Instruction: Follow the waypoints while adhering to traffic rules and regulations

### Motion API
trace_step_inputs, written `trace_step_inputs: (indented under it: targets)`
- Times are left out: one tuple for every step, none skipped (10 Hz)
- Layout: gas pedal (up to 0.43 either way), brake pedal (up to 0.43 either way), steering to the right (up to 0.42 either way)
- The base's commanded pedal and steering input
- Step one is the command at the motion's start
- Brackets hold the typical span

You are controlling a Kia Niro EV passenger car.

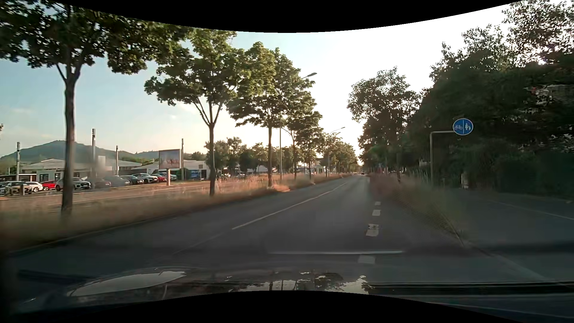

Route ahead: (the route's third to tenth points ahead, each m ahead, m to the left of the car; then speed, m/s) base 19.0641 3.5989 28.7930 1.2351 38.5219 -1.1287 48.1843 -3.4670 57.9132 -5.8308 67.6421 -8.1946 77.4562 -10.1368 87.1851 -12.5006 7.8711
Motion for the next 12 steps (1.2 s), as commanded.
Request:
trace_step_inputs:
  targets:
    - [0.15, 0.0, 0.091]
    - [0.15, 0.0, 0.09]
    - [0.15, 0.0, 0.088]
    - [0.15, 0.0, 0.088]
    - [0.15, 0.0, 0.087]
    - [0.15, 0.0, 0.087]
    - [0.15, 0.0, 0.087]
    - [0.15, 0.0, 0.083]
    - [0.15, 0.0, 0.07]
    - [0.157, 0.0, 0.056]
    - [0.157, 0.0, 0.043]
    - [0.157, 0.0, 0.037]
